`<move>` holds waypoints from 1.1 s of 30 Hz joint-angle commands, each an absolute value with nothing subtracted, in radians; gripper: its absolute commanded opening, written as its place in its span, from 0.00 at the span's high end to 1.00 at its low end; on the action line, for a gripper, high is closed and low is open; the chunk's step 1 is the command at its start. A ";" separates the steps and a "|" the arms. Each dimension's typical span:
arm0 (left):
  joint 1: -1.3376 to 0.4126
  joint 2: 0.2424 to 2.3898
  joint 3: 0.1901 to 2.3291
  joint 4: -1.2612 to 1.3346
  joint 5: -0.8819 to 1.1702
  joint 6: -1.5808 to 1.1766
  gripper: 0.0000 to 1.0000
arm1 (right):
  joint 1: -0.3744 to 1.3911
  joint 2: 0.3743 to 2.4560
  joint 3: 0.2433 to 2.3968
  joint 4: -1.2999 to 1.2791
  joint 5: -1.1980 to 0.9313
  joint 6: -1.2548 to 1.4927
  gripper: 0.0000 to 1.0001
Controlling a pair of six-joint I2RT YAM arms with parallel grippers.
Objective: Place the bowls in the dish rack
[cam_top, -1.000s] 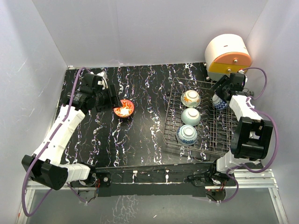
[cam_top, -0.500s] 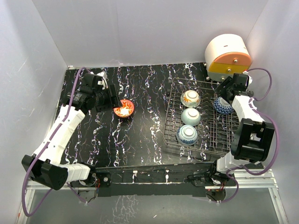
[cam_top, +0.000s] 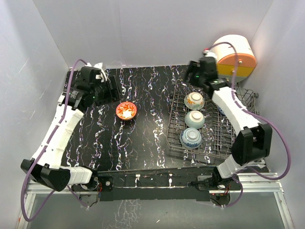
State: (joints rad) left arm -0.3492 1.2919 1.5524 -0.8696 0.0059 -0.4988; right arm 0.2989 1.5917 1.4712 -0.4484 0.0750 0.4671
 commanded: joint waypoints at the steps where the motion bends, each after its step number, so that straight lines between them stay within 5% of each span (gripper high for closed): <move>1: -0.350 1.219 1.654 -0.922 -0.256 -0.511 0.30 | 0.480 1.713 1.596 -0.467 0.048 0.423 0.32; 12: -0.349 0.966 1.646 -0.995 -0.685 -0.668 0.14 | 0.781 2.147 2.033 -0.563 -0.154 0.305 0.27; 19: -0.348 0.930 1.644 -1.076 -0.672 -0.740 0.14 | 0.847 2.340 2.228 -0.661 -0.175 0.272 0.25; 33: -0.348 0.903 1.577 -1.045 -0.606 -0.760 0.15 | 0.947 2.407 2.238 -0.723 0.049 0.158 0.25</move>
